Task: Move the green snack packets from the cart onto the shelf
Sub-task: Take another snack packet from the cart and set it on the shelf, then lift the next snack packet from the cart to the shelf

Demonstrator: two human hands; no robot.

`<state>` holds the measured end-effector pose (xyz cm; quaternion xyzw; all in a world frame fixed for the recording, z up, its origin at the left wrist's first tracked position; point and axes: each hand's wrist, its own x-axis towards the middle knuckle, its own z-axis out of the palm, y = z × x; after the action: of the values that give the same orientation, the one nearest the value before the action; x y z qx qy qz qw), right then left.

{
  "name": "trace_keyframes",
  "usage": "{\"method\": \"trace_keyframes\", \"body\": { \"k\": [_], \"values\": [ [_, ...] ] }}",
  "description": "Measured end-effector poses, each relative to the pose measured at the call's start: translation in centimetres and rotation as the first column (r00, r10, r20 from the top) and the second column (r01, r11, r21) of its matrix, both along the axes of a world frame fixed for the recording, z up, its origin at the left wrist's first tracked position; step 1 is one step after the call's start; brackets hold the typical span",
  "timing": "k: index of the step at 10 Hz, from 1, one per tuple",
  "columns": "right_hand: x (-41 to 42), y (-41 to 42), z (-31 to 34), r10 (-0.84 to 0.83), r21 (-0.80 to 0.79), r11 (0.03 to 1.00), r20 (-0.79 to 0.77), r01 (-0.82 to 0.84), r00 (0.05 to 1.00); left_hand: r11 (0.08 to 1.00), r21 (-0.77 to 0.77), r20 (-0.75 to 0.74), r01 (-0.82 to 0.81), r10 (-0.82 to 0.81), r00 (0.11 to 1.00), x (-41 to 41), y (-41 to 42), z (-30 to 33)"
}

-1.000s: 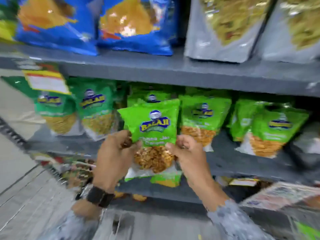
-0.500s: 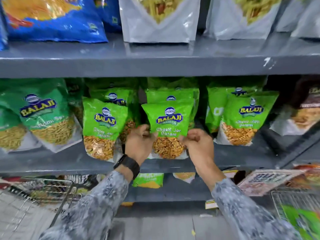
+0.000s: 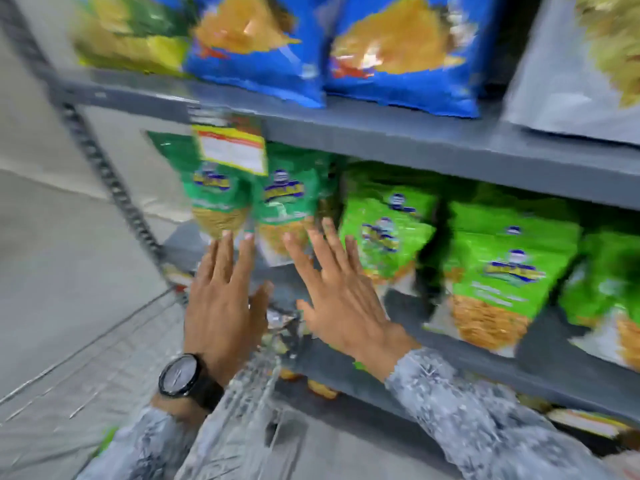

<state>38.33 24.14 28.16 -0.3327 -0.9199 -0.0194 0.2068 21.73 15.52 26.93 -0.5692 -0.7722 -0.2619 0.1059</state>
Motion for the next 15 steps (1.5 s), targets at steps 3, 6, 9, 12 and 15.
{"method": "trace_keyframes", "body": {
  "k": [3, 6, 9, 12, 15],
  "values": [
    [-24.2, -8.4, -14.2, 0.427, -0.494, 0.844, 0.387, -0.208, 0.817, 0.694, -0.639, 0.177, -0.333, 0.553, 0.814, -18.6, -16.3, -15.7],
    [-35.0, -14.7, -34.1, 0.563, -0.856, 0.491, 0.452, 0.16, 0.692, 0.437, -0.864, 0.462, -0.251, 0.886, -0.048, -23.4, -22.8, -32.5],
    [-35.9, -18.6, -42.6, 0.317, -0.857, 0.384, 0.471, 0.343, 0.823, 0.377, -0.863, 0.497, -0.336, 0.753, -0.431, -19.7, -23.6, -41.8],
    [-34.0, -14.7, -34.5, 0.272, -0.922, 0.311, 0.318, 0.23, 0.908, 0.572, -0.59, 0.793, -0.57, 0.544, -0.275, -20.3, -21.7, -32.7],
    [-14.7, -5.6, -10.5, -0.261, -0.85, 0.516, -0.277, -0.109, 0.925, 0.932, 0.004, 0.899, -0.362, 0.155, 0.41, -7.9, -9.8, -8.9]
  ]
}}
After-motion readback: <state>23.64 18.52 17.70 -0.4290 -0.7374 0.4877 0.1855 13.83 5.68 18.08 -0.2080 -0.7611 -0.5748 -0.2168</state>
